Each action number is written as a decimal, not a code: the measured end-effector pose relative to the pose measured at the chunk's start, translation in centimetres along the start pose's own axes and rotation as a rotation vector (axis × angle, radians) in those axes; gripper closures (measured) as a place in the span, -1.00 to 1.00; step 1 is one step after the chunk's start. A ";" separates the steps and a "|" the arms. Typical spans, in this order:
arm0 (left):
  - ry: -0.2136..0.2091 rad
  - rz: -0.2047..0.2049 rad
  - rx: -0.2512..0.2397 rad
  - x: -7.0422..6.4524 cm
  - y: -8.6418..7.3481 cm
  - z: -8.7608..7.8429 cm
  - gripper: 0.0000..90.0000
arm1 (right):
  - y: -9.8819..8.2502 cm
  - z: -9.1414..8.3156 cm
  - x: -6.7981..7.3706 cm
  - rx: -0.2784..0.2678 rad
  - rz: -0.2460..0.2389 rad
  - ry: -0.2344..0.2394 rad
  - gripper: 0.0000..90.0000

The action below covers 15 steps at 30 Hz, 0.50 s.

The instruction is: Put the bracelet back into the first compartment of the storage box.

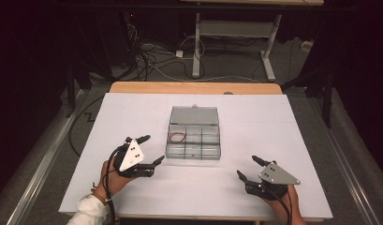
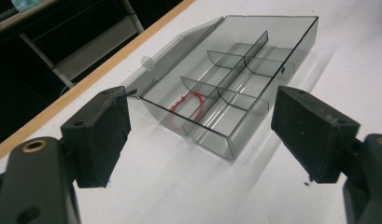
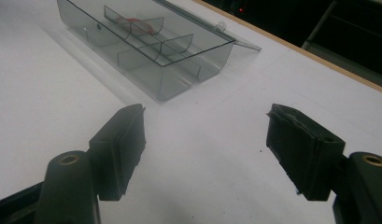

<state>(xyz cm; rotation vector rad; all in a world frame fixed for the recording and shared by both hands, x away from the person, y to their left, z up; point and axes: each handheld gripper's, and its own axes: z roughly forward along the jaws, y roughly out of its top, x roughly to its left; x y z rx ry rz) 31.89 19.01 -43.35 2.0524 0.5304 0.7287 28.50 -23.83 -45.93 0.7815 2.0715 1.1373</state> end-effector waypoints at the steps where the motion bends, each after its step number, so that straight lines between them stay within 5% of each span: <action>1: -0.001 -0.001 0.003 -0.1 -0.1 -0.1 -0.58 | 0.0 0.0 0.0 -0.001 0.001 0.001 -0.36; 15: 0.022 0.007 0.047 -1.0 -2.3 -1.0 -0.58 | 0.0 0.0 -0.1 0.001 0.005 -0.003 -0.36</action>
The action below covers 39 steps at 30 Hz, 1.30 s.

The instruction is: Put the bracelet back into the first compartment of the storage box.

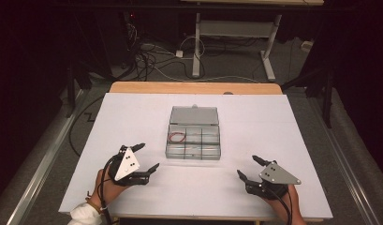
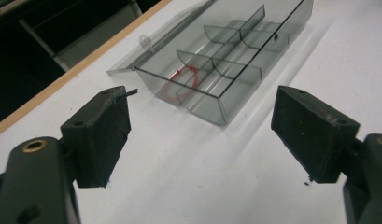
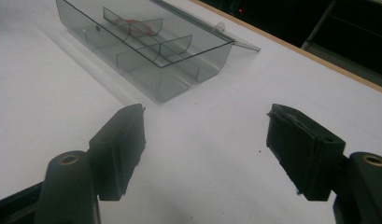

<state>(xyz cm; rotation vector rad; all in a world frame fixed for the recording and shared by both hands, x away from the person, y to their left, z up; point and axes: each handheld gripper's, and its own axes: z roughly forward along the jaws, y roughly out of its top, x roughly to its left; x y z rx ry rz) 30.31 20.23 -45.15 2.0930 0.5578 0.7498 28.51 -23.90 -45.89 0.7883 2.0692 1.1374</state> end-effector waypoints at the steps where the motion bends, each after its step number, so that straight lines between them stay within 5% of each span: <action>1: 0.001 0.002 0.010 0.0 -0.2 0.0 -0.58 | 0.0 0.0 0.0 -0.003 -0.001 0.000 -0.36; 9: 0.007 -0.011 0.062 0.0 -1.9 -0.4 -0.58 | 0.0 0.0 -0.1 -0.006 0.005 -0.001 -0.37; 24: -0.016 -0.111 0.134 0.5 -4.5 -1.4 -0.56 | -0.1 0.6 -0.7 -0.002 0.028 0.007 -0.35; 31: -0.053 -0.128 0.152 0.9 -4.9 -1.5 -0.27 | -0.1 1.1 -0.9 0.004 0.021 0.025 -0.20; 39: -0.076 -0.107 0.210 0.8 -4.8 -1.4 0.36 | 0.1 1.2 -0.9 0.018 -0.014 0.086 0.47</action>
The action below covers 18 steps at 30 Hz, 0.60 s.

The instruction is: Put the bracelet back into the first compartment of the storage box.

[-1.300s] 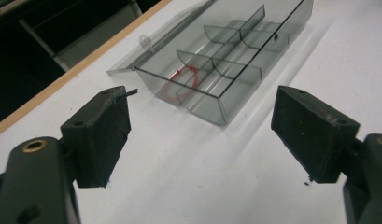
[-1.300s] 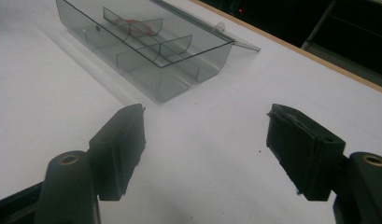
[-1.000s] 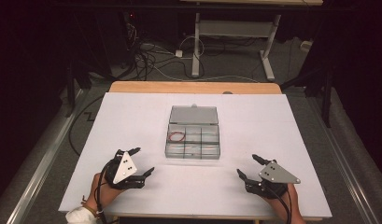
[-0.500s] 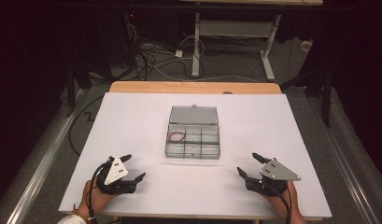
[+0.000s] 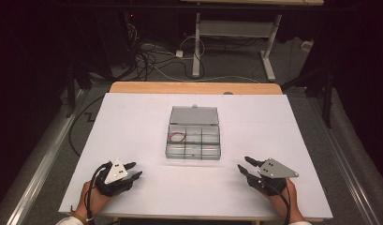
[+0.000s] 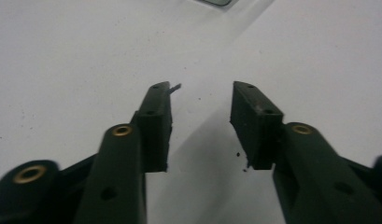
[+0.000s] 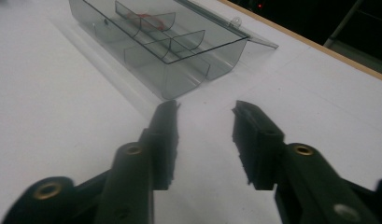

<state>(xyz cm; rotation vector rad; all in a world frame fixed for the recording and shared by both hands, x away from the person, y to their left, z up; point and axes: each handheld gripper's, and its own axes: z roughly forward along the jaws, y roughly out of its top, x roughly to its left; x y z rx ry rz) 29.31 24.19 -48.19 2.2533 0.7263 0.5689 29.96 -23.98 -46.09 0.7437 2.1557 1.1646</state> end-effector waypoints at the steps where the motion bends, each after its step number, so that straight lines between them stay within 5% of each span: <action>1: 0.002 -0.002 0.002 0.0 0.0 0.0 0.44 | 0.1 0.0 0.0 0.002 -0.005 0.008 0.51; 9: -0.032 -0.013 0.015 0.0 -0.2 -0.1 0.93 | 0.4 0.2 0.2 0.017 -0.032 0.022 1.00; 18: -0.039 0.003 0.023 -0.2 0.0 -0.1 0.93 | 0.4 0.3 0.0 0.028 -0.040 0.034 1.00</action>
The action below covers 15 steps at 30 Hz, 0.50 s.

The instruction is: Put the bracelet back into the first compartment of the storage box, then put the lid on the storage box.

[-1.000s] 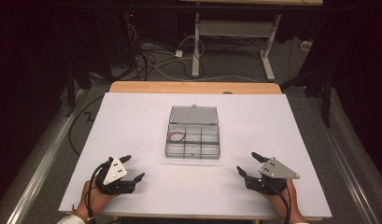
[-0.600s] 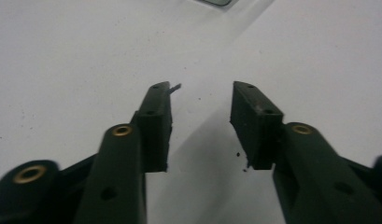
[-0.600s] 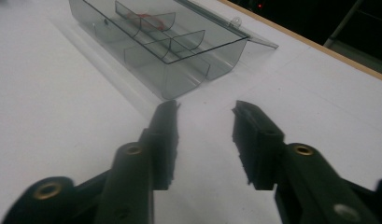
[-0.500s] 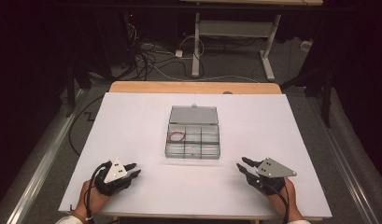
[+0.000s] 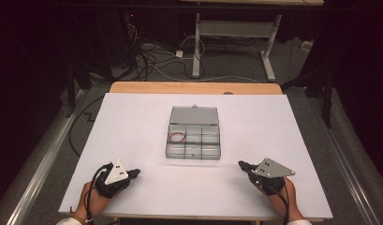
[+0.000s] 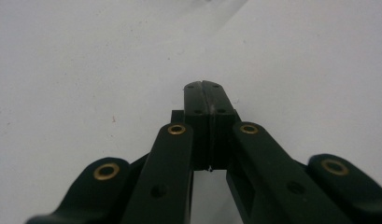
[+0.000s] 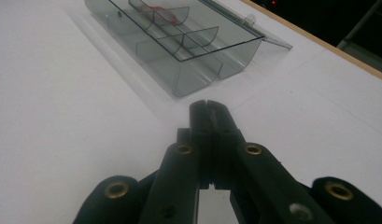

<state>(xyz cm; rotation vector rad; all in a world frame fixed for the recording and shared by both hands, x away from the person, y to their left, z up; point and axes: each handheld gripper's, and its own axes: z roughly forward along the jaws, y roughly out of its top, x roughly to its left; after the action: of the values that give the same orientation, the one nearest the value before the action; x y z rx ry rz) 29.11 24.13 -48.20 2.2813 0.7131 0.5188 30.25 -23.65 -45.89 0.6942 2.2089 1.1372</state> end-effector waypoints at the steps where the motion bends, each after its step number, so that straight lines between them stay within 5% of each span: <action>1: 0.005 0.002 0.001 0.0 0.0 0.0 0.93 | 0.0 0.0 -0.1 0.001 0.002 0.001 1.00; 15: 0.000 0.004 -0.004 0.5 0.5 0.3 0.93 | -0.2 0.3 -0.4 0.019 -0.003 -0.003 1.00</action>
<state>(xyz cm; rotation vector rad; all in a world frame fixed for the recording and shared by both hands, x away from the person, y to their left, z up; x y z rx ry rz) 29.85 24.00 -48.02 2.2792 0.7074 0.5220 30.72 -23.85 -46.11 0.6994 2.2202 1.1142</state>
